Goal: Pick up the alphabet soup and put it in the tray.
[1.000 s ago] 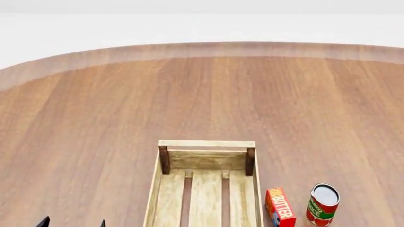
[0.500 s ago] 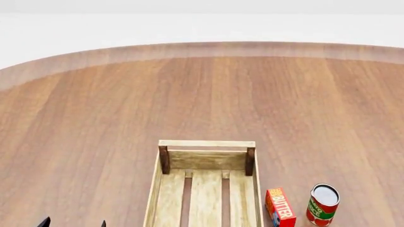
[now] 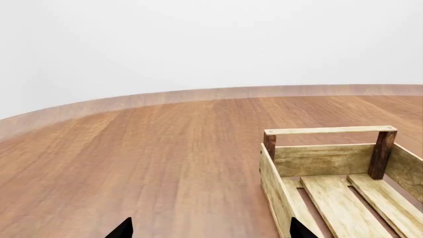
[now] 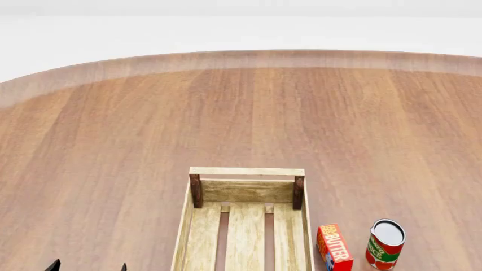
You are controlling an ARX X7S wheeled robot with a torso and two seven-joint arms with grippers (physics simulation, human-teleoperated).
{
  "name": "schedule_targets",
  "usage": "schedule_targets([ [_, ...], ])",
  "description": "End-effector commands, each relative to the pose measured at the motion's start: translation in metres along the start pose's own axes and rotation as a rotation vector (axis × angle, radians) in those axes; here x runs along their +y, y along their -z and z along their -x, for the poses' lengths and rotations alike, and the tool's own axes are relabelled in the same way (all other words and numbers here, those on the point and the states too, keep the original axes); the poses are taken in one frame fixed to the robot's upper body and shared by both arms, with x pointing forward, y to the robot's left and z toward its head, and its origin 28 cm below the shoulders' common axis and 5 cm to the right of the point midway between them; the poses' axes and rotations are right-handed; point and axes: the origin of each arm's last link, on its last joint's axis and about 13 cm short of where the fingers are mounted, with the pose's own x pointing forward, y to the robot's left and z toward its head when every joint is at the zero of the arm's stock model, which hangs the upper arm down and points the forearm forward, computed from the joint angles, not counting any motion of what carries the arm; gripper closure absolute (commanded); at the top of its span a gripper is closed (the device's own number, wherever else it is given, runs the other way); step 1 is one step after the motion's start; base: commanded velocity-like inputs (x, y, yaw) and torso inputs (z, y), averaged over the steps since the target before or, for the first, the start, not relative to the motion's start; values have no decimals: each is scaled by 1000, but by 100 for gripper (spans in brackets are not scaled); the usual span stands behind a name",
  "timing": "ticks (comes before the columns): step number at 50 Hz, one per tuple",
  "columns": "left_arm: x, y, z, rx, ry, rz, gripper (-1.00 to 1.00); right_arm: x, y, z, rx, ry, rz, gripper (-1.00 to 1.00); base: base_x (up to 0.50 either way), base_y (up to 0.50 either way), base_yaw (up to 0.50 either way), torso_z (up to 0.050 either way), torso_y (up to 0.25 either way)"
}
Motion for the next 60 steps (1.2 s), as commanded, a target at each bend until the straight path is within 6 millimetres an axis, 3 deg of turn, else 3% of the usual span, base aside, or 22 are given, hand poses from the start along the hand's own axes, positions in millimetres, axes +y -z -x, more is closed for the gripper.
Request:
schedule_targets([
  [1,0,0,0,0,0,0,-100,1,-2,1,-14,-17,9,100,0,0,0,0,0],
  [8,0,0,0,2,1,0,-100,2,-11,9,-52,-52,5,100,0,0,0,0,0],
  [35,0,-1,1,-2,1,4,-100,15,-88,95,-288,-462,5,100,0,0,0,0,1],
  [60,0,0,0,1,-3,5,-100,32,-89,150,-336,-836,78,100,0,0,0,0,0],
])
